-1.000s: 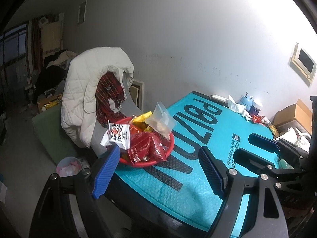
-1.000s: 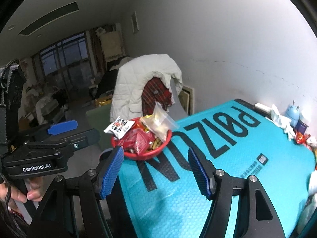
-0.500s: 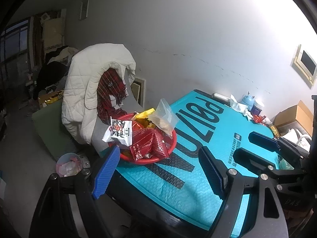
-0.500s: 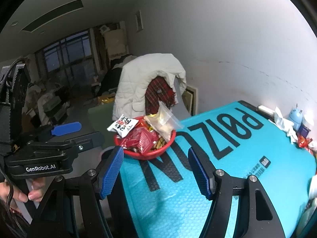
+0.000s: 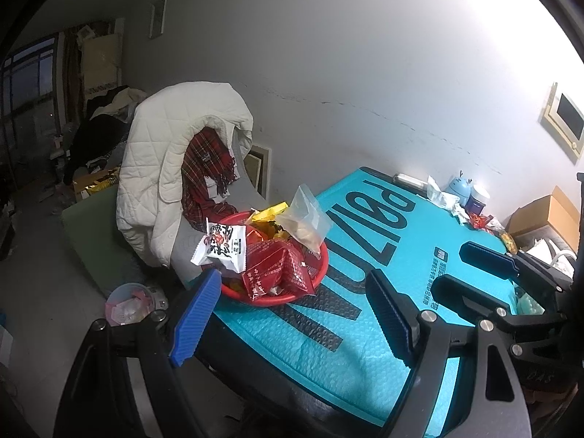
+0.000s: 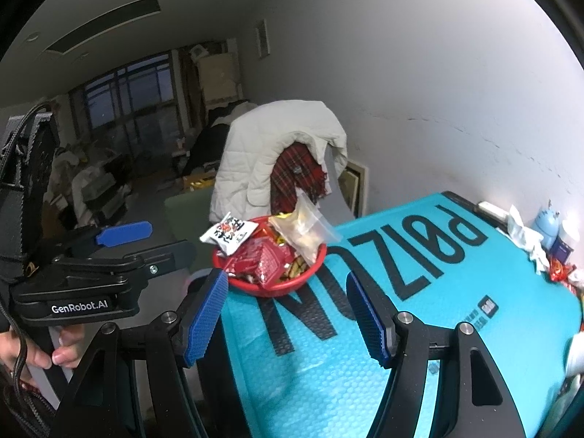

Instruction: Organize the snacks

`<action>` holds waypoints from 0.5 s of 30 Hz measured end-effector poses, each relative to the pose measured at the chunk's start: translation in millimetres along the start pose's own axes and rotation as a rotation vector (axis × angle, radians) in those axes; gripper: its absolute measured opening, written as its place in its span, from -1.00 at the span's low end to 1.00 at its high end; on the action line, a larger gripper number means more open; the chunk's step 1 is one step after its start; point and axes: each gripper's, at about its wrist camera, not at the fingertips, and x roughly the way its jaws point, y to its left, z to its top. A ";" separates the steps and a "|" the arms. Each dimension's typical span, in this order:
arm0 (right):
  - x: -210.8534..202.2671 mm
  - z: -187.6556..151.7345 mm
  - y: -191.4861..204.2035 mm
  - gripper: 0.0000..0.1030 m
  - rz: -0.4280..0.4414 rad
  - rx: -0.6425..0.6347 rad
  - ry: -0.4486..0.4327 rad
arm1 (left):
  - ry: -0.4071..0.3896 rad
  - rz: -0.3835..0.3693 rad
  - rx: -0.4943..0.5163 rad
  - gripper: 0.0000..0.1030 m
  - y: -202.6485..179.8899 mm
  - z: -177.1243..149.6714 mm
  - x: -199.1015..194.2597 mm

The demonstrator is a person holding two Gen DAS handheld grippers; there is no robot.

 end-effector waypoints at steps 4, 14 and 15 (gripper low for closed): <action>0.3 0.8 -0.6 0.32 0.004 0.001 0.000 | -0.008 0.004 0.007 0.58 -2.2 0.8 -0.2; 1.0 1.0 -2.4 0.32 0.002 0.003 0.005 | -0.013 0.020 0.013 0.58 -4.0 3.4 -0.4; 0.9 0.5 -3.1 0.32 0.002 0.004 0.005 | -0.013 0.022 0.015 0.58 -4.4 3.5 0.0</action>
